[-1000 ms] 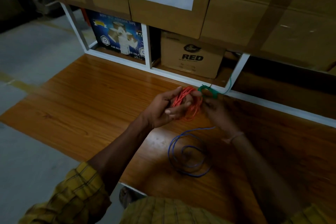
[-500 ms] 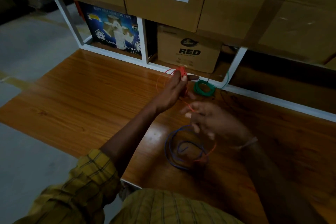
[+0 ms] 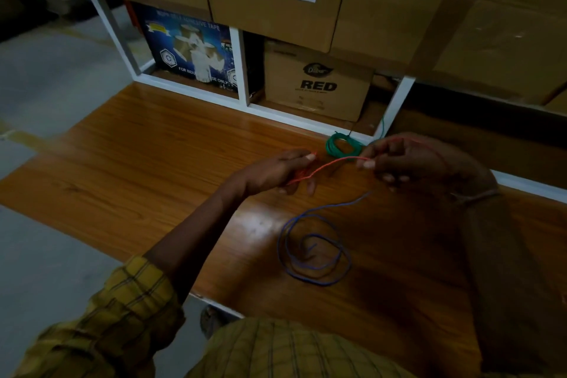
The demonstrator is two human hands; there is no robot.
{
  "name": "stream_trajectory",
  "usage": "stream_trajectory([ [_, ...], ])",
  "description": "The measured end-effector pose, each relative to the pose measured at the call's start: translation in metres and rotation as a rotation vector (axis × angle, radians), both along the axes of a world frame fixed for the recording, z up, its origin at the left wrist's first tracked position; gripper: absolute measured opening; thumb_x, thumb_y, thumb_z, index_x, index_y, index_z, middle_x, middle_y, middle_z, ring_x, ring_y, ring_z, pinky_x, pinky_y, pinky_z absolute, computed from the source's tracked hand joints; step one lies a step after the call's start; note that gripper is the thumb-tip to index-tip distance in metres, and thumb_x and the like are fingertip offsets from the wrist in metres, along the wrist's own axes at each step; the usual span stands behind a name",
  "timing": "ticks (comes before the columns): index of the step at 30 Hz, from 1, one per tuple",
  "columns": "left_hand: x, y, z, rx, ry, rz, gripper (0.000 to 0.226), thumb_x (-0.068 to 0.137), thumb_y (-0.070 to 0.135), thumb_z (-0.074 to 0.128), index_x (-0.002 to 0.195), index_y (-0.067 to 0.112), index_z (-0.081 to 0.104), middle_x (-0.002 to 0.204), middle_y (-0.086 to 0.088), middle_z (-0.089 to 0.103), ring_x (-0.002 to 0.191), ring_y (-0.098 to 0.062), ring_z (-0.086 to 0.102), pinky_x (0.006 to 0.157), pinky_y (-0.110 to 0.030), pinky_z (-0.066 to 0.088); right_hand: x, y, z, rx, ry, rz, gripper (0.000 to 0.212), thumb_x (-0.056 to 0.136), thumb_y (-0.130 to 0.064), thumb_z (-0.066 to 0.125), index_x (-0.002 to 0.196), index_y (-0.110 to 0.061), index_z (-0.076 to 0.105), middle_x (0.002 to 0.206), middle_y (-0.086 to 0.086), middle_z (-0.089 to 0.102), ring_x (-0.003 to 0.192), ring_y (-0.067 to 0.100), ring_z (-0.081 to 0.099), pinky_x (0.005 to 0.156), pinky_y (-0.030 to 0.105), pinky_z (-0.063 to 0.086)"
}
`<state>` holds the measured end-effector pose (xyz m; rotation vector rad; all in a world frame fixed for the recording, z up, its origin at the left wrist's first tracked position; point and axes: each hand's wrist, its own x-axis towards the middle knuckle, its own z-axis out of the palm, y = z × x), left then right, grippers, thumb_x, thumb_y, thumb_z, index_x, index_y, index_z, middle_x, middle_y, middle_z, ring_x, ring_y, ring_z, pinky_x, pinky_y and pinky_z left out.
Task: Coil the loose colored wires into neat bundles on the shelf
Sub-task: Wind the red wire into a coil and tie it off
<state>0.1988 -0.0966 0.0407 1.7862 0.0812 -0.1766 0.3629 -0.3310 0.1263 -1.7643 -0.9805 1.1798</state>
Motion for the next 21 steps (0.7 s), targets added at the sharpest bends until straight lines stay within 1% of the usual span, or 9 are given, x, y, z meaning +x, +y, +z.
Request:
stream_trajectory([
  [1, -0.001, 0.001, 0.0, -0.047, 0.005, -0.035, 0.033, 0.115, 0.037, 0.032, 0.119, 0.018, 0.059, 0.1, -0.036, 0.069, 0.052, -0.025, 0.042, 0.047, -0.029, 0.032, 0.002, 0.002, -0.002, 0.036, 0.013, -0.044, 0.019, 0.093, -0.009, 0.061, 0.107, 0.001, 0.069, 0.058, 0.005, 0.055, 0.041, 0.007, 0.043, 0.043, 0.02, 0.046],
  [3, -0.002, 0.003, -0.002, -0.104, 0.016, -0.097, 0.051, 0.115, 0.04, 0.03, 0.118, 0.0, 0.061, 0.096, -0.044, 0.063, 0.047, -0.023, 0.038, 0.047, -0.027, 0.033, 0.008, 0.008, -0.011, 0.101, 0.047, -0.117, 0.024, 0.088, -0.01, 0.062, 0.105, 0.006, 0.068, 0.056, 0.005, 0.054, 0.04, 0.006, 0.043, 0.043, 0.018, 0.046],
  [4, -0.002, 0.003, -0.003, -0.162, 0.027, -0.134, 0.057, 0.115, 0.038, 0.028, 0.124, -0.011, 0.057, 0.092, -0.04, 0.065, 0.044, -0.019, 0.037, 0.046, -0.024, 0.034, 0.012, 0.012, -0.019, 0.137, 0.051, -0.142, 0.025, 0.087, -0.012, 0.064, 0.104, 0.006, 0.068, 0.058, 0.005, 0.055, 0.041, 0.007, 0.044, 0.046, 0.019, 0.048],
  [6, -0.003, 0.004, -0.002, -0.346, 0.08, -0.195, 0.058, 0.116, 0.03, 0.022, 0.137, -0.018, 0.047, 0.087, -0.021, 0.069, 0.04, -0.01, 0.036, 0.042, -0.018, 0.032, 0.019, 0.02, -0.038, 0.169, -0.026, -0.169, 0.019, 0.089, -0.015, 0.071, 0.101, -0.002, 0.072, 0.064, 0.007, 0.059, 0.048, 0.008, 0.049, 0.05, 0.021, 0.049],
  [8, -0.005, 0.003, 0.002, -0.526, 0.123, -0.236, 0.058, 0.115, 0.027, 0.019, 0.144, -0.019, 0.04, 0.085, -0.012, 0.066, 0.04, -0.005, 0.035, 0.04, -0.018, 0.025, 0.018, 0.026, -0.053, 0.16, -0.185, -0.179, 0.01, 0.093, -0.015, 0.072, 0.099, -0.008, 0.074, 0.072, 0.012, 0.065, 0.057, 0.014, 0.058, 0.055, 0.022, 0.05],
  [10, -0.006, 0.005, 0.002, -0.694, 0.123, -0.242, 0.059, 0.115, 0.028, 0.016, 0.146, -0.016, 0.04, 0.084, -0.011, 0.062, 0.04, -0.005, 0.03, 0.043, -0.023, 0.019, 0.009, 0.031, -0.065, 0.185, -0.298, -0.172, 0.011, 0.094, -0.007, 0.069, 0.101, 0.001, 0.071, 0.079, 0.022, 0.068, 0.062, 0.019, 0.066, 0.058, 0.025, 0.055],
  [14, -0.005, 0.01, 0.001, -1.029, 0.043, -0.115, 0.06, 0.116, 0.033, 0.016, 0.141, -0.013, 0.045, 0.076, -0.005, 0.06, 0.039, -0.008, 0.024, 0.041, -0.021, 0.021, -0.01, 0.039, -0.094, 0.178, -0.284, -0.187, 0.015, 0.092, 0.002, 0.069, 0.097, 0.014, 0.06, 0.08, 0.028, 0.066, 0.064, 0.024, 0.071, 0.06, 0.028, 0.059],
  [18, -0.003, 0.016, 0.002, -1.185, -0.085, 0.026, 0.059, 0.116, 0.035, 0.017, 0.14, -0.012, 0.044, 0.083, -0.001, 0.06, 0.042, -0.007, 0.026, 0.045, -0.019, 0.021, -0.018, 0.038, -0.115, 0.032, -0.315, -0.099, 0.01, 0.091, 0.001, 0.072, 0.092, 0.009, 0.065, 0.078, 0.021, 0.073, 0.065, 0.009, 0.069, 0.063, 0.017, 0.051],
  [21, 0.001, 0.018, 0.004, -1.237, -0.136, 0.151, 0.059, 0.115, 0.036, 0.024, 0.139, -0.013, 0.047, 0.082, 0.001, 0.06, 0.04, -0.007, 0.035, 0.044, -0.017, 0.026, -0.026, 0.036, -0.124, -0.032, -0.29, -0.143, 0.011, 0.091, -0.005, 0.073, 0.087, 0.001, 0.066, 0.08, 0.023, 0.074, 0.061, 0.008, 0.065, 0.06, 0.015, 0.047],
])
